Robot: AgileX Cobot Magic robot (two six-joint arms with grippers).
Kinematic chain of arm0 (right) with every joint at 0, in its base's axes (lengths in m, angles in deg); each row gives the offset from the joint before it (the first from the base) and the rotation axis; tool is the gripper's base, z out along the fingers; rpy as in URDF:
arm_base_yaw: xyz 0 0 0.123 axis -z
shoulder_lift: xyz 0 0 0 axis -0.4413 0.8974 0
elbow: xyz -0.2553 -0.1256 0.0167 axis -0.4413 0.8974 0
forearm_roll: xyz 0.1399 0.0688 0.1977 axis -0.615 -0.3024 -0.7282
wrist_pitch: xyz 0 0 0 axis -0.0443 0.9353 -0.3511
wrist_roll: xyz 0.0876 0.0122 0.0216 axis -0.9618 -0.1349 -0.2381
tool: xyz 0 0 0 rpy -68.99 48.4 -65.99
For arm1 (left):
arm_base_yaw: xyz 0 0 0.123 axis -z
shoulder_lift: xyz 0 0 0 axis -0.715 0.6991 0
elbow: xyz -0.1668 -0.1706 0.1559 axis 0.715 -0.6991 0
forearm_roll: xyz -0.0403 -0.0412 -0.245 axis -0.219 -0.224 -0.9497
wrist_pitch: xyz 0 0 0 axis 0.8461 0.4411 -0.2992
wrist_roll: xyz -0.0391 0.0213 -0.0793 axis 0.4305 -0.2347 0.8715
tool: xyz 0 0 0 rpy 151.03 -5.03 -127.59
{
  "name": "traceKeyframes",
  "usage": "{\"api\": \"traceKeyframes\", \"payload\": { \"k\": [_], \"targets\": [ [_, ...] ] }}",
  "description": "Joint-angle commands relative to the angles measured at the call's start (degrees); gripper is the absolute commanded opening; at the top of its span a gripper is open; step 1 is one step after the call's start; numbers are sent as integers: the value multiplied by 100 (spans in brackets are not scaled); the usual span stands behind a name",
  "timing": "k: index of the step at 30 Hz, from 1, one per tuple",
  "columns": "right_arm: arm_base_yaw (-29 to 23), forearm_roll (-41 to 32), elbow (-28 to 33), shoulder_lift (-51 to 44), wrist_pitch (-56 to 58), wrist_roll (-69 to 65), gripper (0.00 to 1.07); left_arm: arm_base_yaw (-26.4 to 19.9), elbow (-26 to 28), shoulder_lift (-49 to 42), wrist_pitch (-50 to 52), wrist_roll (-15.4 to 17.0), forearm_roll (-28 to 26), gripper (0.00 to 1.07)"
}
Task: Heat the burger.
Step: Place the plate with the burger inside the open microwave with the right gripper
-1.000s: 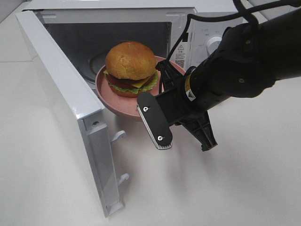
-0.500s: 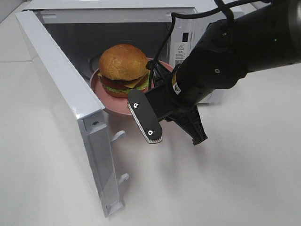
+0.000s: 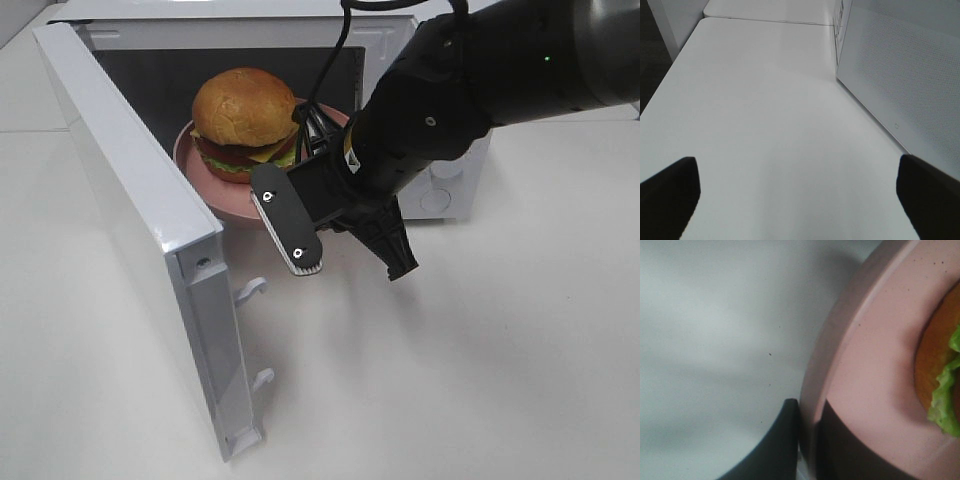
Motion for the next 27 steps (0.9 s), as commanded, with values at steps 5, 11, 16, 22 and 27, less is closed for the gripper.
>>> {"api": "traceKeyframes", "payload": {
  "k": [5,11,16,22,27],
  "targets": [
    [-6,34,-407,115,6,-23,0,-6,6,-17,29,0,-40,100],
    [-6,46,-659,201,46,-17,0,-6,6,-17,29,6,-40,100],
    [-6,46,-854,309,229,-17,0,-6,6,-17,29,6,-40,100],
    [-6,46,-1249,498,378,-23,0,-6,6,-17,29,6,-40,100],
    [-6,34,-1547,716,447,-23,0,-6,6,-17,29,6,-40,100]
  ]
}}
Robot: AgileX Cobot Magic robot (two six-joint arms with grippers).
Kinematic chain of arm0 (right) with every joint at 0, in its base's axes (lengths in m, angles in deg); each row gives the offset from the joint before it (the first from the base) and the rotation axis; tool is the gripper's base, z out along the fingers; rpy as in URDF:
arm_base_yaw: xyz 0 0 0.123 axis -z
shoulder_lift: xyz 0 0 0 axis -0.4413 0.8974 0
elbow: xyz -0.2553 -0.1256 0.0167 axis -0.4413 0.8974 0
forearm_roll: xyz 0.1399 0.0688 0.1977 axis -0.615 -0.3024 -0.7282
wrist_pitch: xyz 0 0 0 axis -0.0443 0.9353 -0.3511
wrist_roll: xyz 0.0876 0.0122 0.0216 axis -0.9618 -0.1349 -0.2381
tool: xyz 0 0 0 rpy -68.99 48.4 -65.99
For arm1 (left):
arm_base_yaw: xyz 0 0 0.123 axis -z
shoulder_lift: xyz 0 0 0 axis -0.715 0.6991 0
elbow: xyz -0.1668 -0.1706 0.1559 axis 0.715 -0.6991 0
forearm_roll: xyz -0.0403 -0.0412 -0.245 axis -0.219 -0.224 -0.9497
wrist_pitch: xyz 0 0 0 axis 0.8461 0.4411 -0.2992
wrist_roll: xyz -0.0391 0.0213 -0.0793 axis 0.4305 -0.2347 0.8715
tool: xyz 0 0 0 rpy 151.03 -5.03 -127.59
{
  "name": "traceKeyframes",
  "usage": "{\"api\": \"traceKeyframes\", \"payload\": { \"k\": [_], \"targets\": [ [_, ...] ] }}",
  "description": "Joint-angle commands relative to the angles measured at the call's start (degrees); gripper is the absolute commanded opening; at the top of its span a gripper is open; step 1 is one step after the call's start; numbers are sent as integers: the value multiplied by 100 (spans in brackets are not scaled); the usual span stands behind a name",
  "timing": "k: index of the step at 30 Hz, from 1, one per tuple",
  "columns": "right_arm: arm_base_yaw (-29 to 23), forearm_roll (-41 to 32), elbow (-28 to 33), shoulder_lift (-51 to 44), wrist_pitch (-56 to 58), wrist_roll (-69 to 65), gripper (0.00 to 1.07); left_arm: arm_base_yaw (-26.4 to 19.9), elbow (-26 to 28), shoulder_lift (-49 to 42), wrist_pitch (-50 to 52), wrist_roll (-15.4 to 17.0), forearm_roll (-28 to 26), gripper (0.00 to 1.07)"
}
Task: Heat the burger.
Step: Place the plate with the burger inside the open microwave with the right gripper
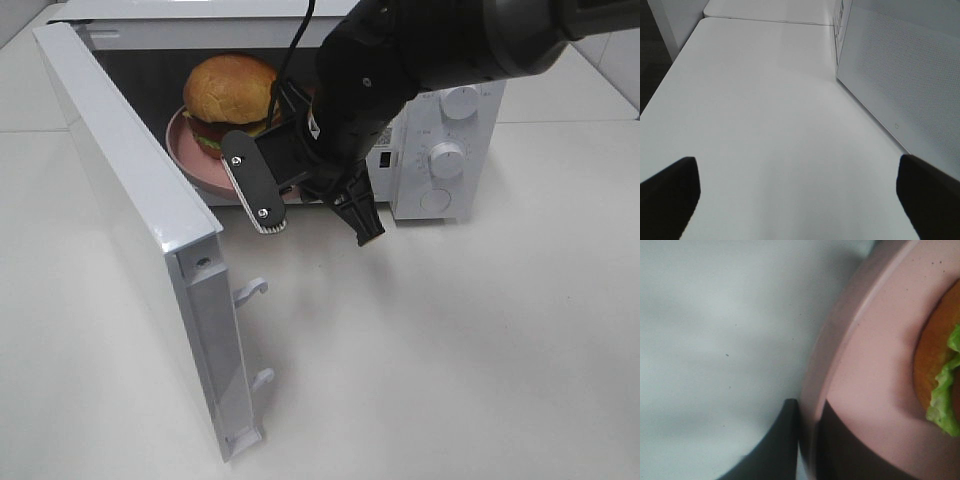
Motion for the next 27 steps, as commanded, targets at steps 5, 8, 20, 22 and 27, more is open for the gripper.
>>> {"api": "traceKeyframes", "payload": {
  "k": [5,8,20,22,27],
  "targets": [
    [-6,52,-527,183,-178,-17,1,-6,6,-17,29,6,-40,100],
    [-6,40,-590,218,-132,-11,1,-6,6,-17,29,6,-40,100],
    [29,-115,-1564,871,372,23,1,-6,6,-17,29,6,-40,100],
    [29,-115,-1621,917,378,-11,1,-6,6,-17,29,6,-40,100],
    [29,-115,-1851,1054,401,-206,1,-6,6,-17,29,6,-40,100]
  ]
}}
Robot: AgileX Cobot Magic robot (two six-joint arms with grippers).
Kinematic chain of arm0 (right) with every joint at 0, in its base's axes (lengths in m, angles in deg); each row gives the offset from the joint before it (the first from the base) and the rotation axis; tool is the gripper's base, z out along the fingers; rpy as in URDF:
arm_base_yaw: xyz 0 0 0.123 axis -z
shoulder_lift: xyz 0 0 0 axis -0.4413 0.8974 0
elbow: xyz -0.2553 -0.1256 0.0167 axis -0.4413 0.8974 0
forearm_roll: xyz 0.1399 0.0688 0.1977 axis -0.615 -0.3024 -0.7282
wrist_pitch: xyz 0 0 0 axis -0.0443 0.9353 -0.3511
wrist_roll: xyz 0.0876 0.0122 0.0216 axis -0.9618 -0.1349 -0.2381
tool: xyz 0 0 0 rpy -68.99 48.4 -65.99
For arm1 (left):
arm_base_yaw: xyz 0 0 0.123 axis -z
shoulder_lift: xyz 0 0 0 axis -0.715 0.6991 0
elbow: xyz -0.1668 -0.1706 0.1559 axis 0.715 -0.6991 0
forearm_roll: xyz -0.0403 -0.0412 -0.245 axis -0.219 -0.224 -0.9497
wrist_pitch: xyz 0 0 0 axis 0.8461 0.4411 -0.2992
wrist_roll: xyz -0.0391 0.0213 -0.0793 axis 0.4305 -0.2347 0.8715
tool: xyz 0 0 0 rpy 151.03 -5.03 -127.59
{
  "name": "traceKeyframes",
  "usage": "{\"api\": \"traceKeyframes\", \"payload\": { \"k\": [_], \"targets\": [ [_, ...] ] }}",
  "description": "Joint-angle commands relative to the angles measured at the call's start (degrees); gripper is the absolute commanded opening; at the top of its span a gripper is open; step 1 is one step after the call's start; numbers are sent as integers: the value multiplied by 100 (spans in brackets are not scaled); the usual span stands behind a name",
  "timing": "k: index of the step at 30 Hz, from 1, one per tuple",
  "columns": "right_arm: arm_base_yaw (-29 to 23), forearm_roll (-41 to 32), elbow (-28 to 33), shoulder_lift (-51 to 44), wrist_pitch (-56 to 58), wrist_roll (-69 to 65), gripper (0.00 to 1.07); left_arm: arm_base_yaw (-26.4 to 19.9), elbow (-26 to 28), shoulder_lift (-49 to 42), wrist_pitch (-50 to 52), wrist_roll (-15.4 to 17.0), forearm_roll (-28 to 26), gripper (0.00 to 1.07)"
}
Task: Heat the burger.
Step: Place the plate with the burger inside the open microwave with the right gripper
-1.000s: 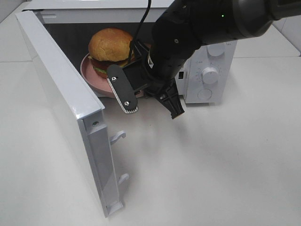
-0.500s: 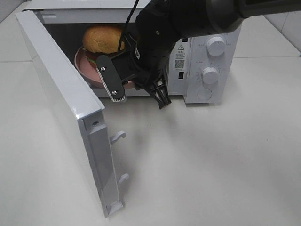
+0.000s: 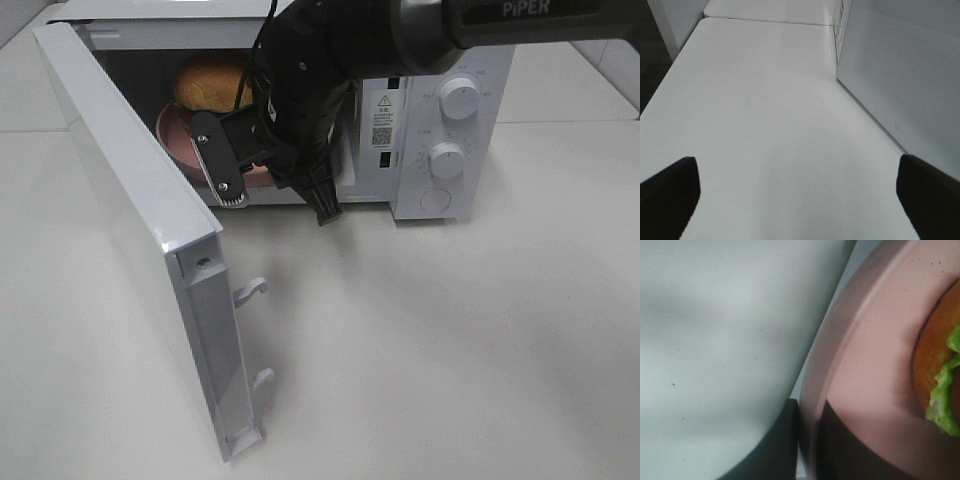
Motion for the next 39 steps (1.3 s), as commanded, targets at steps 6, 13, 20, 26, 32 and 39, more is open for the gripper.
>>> {"api": "traceKeyframes", "payload": {
  "k": [6,13,20,26,32,39],
  "targets": [
    [74,92,-579,246,-103,-281,1,-6,6,-17,29,6,-40,100],
    [92,206,-762,321,-63,-332,2,-6,6,-17,29,6,-40,100],
    [218,229,-854,458,-97,-344,2,-6,6,-17,29,6,-40,100],
    [258,241,-1014,584,-63,-344,2,-6,6,-17,29,6,-40,100],
    [258,201,-1375,808,-63,-395,3,-6,6,-17,29,6,-40,100],
    [258,92,-1581,911,-103,-430,2,-6,6,-17,29,6,-40,100]
  ]
}}
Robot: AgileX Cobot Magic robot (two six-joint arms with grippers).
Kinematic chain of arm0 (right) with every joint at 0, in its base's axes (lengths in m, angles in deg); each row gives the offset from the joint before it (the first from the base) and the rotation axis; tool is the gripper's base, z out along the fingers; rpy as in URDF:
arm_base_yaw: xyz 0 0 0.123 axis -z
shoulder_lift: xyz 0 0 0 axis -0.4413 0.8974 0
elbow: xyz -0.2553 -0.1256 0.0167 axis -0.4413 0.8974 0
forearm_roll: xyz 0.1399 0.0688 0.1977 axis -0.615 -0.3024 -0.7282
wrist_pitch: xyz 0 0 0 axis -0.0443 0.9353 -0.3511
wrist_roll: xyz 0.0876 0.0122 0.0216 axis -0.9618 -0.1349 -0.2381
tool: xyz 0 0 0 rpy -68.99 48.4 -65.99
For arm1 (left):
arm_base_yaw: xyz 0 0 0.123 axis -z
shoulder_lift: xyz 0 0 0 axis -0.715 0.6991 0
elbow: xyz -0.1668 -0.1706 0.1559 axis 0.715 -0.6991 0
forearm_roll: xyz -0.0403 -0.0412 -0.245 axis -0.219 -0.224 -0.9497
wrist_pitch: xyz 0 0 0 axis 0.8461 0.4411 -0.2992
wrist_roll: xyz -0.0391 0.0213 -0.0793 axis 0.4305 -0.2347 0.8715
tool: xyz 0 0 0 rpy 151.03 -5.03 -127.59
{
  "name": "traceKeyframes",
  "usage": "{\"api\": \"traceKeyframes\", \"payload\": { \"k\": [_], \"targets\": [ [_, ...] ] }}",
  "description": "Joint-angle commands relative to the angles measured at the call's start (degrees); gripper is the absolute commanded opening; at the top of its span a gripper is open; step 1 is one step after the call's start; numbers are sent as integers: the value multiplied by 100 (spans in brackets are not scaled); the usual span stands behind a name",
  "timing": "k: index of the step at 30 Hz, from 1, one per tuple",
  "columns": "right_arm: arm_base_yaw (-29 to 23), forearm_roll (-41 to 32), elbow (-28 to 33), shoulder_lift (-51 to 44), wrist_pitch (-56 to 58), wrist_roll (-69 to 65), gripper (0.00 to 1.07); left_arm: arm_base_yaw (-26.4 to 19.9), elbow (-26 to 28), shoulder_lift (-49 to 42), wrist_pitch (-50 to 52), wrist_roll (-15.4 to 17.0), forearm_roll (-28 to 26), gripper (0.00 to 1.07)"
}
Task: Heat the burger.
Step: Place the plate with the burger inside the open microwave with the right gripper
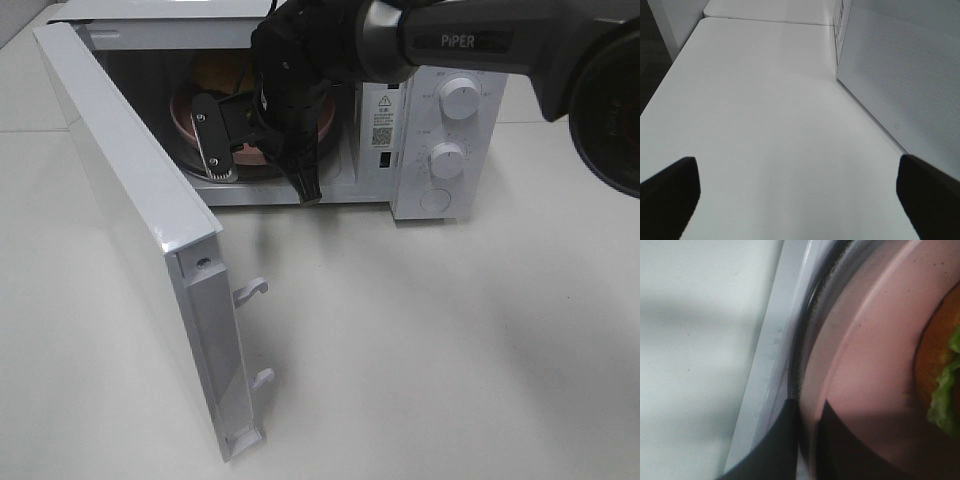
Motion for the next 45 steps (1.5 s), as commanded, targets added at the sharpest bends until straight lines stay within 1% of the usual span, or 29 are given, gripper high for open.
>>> {"api": "traceKeyframes", "payload": {
  "k": [1,10,15,19,45],
  "targets": [
    [11,40,-143,-52,-372,-57,2,-6,6,-17,29,6,-40,100],
    [-29,17,-143,-52,-390,-57,2,-6,6,-17,29,6,-40,100],
    [-97,-155,-143,-52,-481,-11,2,-6,6,-17,29,6,-40,100],
    [-97,-155,-143,-52,-476,-17,3,-6,6,-17,29,6,-40,100],
    [46,-143,-201,178,-596,-57,4,-6,6,-17,29,6,-40,100]
  ]
}}
